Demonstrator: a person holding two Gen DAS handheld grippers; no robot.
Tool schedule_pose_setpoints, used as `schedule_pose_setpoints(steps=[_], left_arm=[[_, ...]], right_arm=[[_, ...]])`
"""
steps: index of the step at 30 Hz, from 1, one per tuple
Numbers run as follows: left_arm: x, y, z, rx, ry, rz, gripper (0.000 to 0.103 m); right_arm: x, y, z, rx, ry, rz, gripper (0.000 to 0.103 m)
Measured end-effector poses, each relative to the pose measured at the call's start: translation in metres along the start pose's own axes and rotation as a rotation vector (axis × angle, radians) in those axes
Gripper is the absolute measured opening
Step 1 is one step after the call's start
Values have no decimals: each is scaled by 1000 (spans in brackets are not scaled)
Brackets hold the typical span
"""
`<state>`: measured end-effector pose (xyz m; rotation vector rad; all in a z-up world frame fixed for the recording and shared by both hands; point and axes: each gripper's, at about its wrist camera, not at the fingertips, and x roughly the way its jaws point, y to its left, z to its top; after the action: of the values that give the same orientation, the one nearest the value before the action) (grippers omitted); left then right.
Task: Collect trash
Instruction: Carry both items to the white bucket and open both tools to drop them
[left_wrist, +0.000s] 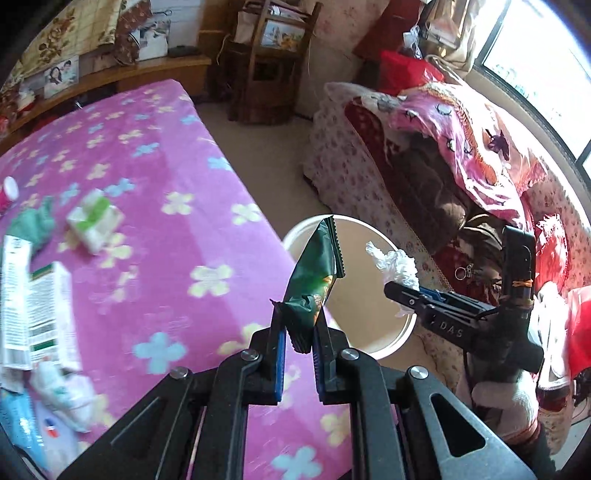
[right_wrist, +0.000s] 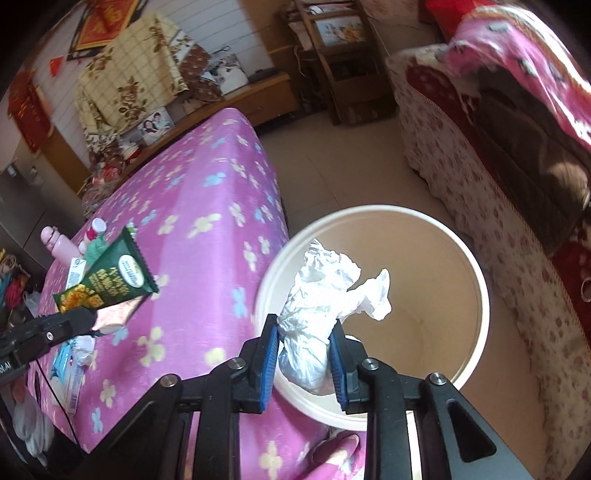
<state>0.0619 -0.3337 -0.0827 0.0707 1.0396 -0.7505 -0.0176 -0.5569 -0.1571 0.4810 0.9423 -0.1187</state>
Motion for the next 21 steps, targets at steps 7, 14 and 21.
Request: schedule_pose_setpoints(steps=[7, 14, 21], left_arm=[[22, -21, -2, 15, -8, -24, 66], [21, -15, -6, 9, -14, -12, 66], [20, -6, -10, -13, -8, -3, 66]], right_arm=[[8, -23, 2, 47, -37, -1, 50], [17, -31, -3, 85, -16, 21, 79], [8, -27, -4, 99, -28, 33, 79]])
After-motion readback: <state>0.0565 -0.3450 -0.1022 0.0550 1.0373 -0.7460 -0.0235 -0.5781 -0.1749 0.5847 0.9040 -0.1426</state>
